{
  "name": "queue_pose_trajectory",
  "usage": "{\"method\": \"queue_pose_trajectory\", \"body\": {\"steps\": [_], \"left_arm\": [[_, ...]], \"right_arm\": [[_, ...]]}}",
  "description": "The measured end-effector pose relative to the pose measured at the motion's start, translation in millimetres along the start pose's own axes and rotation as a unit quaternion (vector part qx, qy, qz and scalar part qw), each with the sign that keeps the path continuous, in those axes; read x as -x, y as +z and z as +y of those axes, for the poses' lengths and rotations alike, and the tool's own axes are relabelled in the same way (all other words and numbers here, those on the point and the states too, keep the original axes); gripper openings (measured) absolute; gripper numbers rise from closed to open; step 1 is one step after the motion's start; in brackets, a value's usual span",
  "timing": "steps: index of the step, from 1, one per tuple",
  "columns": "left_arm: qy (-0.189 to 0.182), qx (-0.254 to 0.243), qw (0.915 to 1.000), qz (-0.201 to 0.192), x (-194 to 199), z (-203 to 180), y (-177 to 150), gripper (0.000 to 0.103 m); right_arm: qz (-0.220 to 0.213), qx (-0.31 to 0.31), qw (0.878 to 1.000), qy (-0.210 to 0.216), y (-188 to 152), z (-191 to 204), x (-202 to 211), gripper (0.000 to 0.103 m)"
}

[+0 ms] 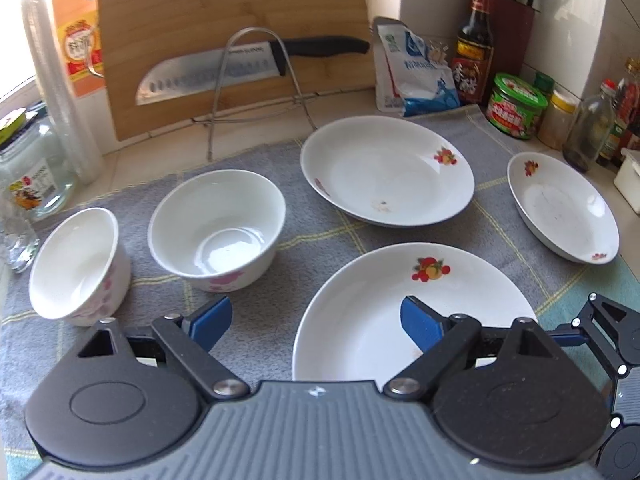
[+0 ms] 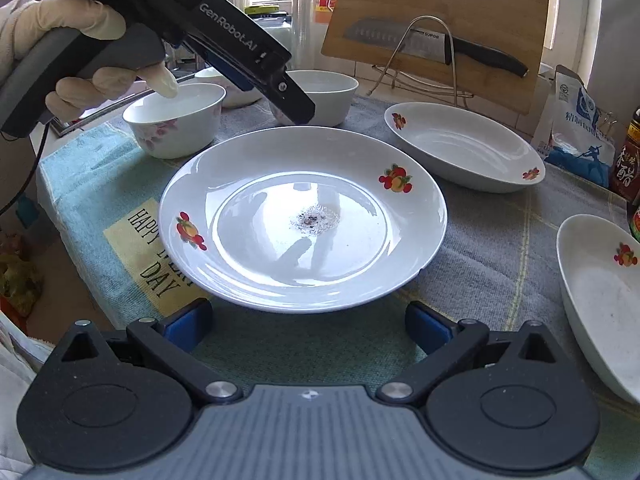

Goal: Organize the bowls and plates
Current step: 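Lift the stained plate by its rim with the left tool, then carry the stained plate with the left tool over the shallow flower plate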

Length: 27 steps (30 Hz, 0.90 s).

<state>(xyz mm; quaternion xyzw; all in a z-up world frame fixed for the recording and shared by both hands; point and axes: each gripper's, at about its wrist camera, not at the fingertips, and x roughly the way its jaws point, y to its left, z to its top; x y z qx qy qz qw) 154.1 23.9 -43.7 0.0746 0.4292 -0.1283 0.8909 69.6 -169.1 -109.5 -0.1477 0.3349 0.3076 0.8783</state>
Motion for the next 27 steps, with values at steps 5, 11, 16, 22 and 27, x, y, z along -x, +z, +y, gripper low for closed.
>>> {"method": "queue_pose_trajectory", "body": {"steps": [5, 11, 16, 22, 27], "left_arm": [[-0.034, -0.018, 0.9986, 0.037, -23, -4, 7, 0.091], [-0.065, -0.054, 0.9934, 0.077, -46, -12, 11, 0.091], [-0.093, -0.071, 0.9868, 0.112, -59, -13, 14, 0.078], [-0.114, -0.082, 0.982, 0.126, -63, -11, 19, 0.075], [-0.125, -0.098, 0.9772, 0.141, -65, -10, 24, 0.072]], "right_arm": [[-0.019, -0.002, 1.0, -0.002, -6, 1, 2, 0.103], [-0.03, -0.001, 1.0, -0.008, -6, 1, -3, 0.103], [-0.025, 0.004, 1.0, -0.005, 0, 1, -7, 0.103], [-0.016, 0.012, 1.0, -0.002, 3, 2, -9, 0.103], [-0.009, 0.021, 1.0, -0.006, 7, 5, -11, 0.103]]}}
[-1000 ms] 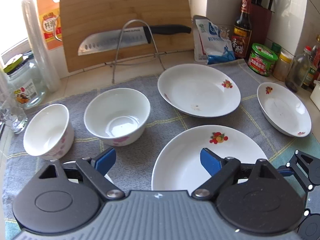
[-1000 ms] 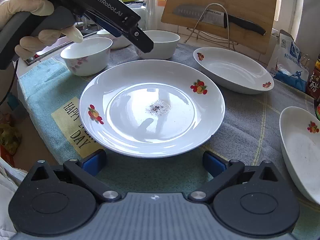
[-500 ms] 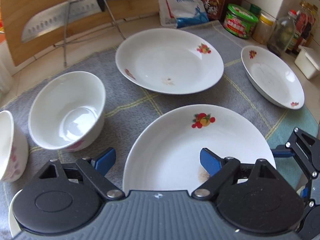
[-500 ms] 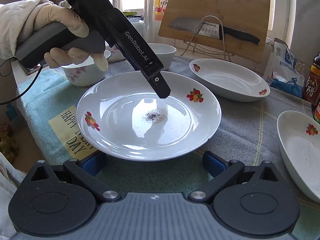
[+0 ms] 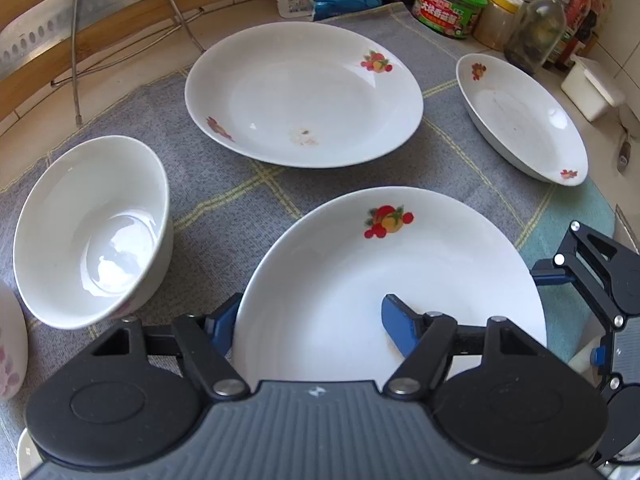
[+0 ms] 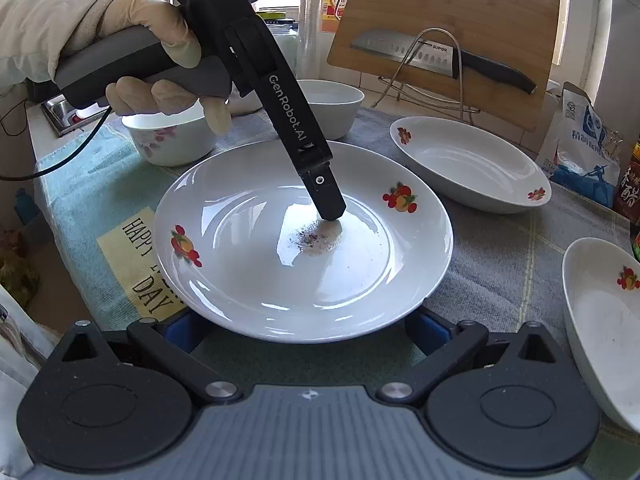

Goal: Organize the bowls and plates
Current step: 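Carry the stained plate with the left tool over the shallow flower plate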

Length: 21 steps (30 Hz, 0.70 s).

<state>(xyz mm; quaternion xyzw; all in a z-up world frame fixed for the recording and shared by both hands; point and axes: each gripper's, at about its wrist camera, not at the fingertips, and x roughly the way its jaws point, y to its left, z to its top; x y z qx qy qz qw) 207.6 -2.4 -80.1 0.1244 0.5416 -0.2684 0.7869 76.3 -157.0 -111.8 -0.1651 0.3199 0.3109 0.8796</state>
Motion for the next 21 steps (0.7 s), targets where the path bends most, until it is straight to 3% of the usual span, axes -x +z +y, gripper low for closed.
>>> {"method": "queue_pose_trajectory", "body": {"steps": [21], "left_arm": [[-0.012, -0.027, 0.9995, 0.009, 2, -2, 3, 0.071]], "right_arm": [[0.027, -0.007, 1.0, 0.007, 13, -1, 1, 0.103]]}}
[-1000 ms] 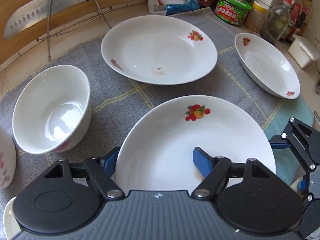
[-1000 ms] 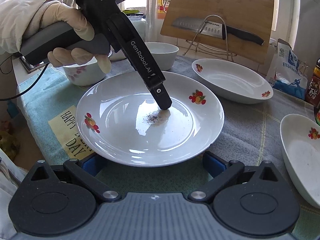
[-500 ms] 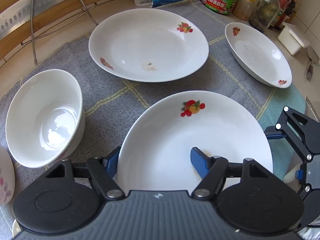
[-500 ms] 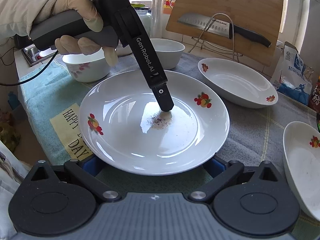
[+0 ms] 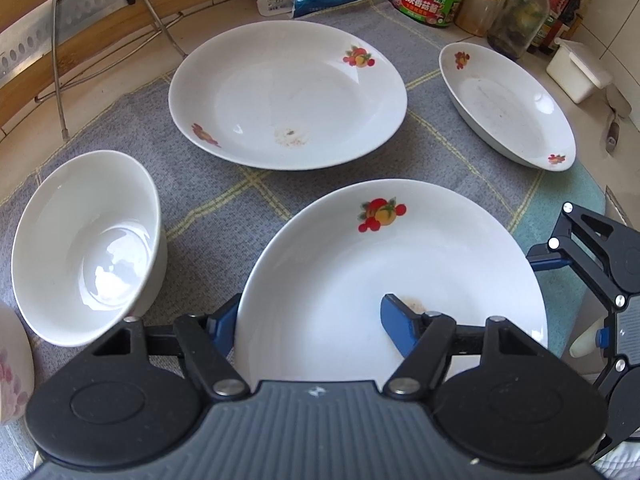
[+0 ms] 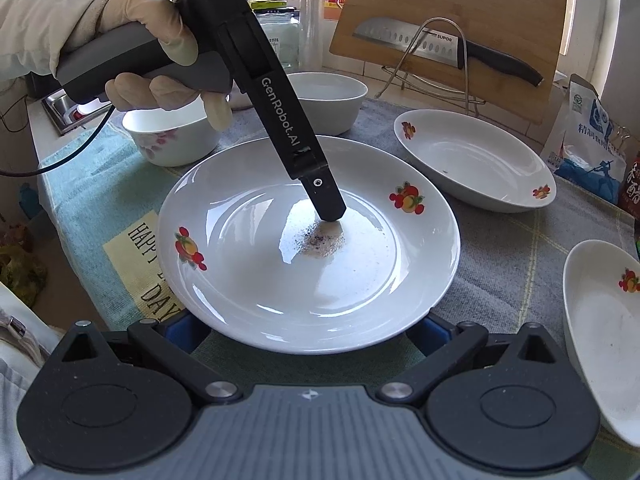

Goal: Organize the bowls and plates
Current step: 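Carry the stained plate with the left tool over the shallow flower plate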

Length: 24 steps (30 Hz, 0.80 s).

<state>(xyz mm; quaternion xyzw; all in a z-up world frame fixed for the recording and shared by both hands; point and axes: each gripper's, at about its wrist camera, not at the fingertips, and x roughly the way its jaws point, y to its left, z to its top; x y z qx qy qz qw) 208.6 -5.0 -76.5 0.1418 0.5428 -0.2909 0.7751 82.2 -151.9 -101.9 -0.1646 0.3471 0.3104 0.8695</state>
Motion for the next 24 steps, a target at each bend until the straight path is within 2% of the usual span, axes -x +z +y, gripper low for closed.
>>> {"method": "queue_pose_trajectory", "body": {"steps": [11, 15, 24], "left_arm": [[-0.004, -0.013, 0.9997, -0.018, 17, -15, 19, 0.071], [-0.006, -0.026, 0.9993, -0.027, 18, -25, 36, 0.071], [-0.022, -0.075, 0.9961, -0.041, 11, -58, 81, 0.071]], "right_arm": [[-0.006, 0.004, 1.0, -0.009, 5, -14, 23, 0.103], [-0.012, -0.006, 1.0, -0.015, 3, -27, 33, 0.103], [-0.019, -0.023, 0.998, -0.058, -7, -57, 56, 0.103]]}}
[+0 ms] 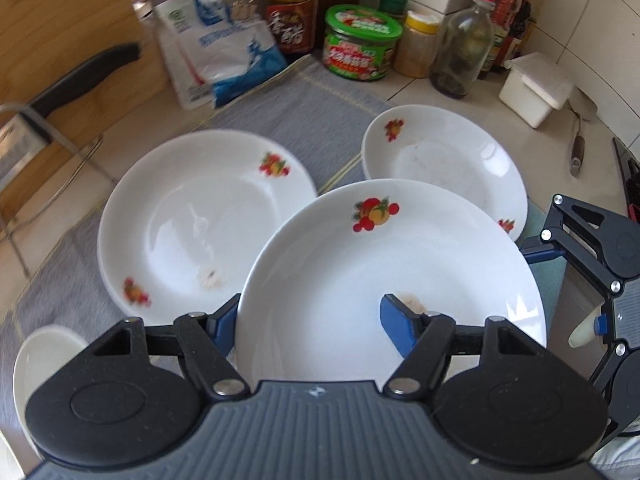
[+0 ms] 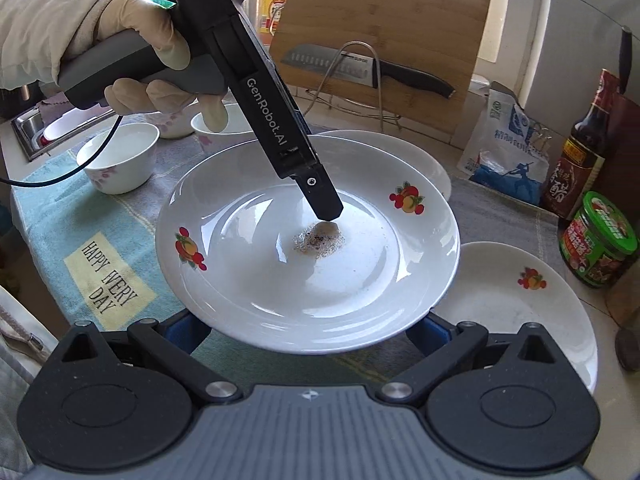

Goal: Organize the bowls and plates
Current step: 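Carry the stained plate with the left tool over the shallow flower plate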

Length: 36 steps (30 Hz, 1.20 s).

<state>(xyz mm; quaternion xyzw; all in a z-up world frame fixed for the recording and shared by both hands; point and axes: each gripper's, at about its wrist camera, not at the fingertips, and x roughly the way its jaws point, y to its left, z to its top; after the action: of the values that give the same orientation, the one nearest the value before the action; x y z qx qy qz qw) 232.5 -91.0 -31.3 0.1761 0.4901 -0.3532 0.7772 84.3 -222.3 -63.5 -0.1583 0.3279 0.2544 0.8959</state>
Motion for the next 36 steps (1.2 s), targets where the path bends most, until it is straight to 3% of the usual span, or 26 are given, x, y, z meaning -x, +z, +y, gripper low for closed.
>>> {"method": "queue_pose_trajectory", "body": {"steps": [12, 20, 36], "left_arm": [[-0.042, -0.084, 0.9955, -0.009, -44, -52, 74, 0.071], [-0.071, -0.122, 0.99, -0.005, -76, -81, 102, 0.072], [-0.097, -0.108, 0.9892, 0.017, -114, -84, 121, 0.073]], "right_arm": [[0.006, -0.057, 0.995, -0.078, -29, -50, 23, 0.103], [0.02, -0.1, 0.989, -0.11, -50, -75, 30, 0.103], [0.036, -0.146, 0.982, -0.112, -58, -101, 26, 0.103]]}}
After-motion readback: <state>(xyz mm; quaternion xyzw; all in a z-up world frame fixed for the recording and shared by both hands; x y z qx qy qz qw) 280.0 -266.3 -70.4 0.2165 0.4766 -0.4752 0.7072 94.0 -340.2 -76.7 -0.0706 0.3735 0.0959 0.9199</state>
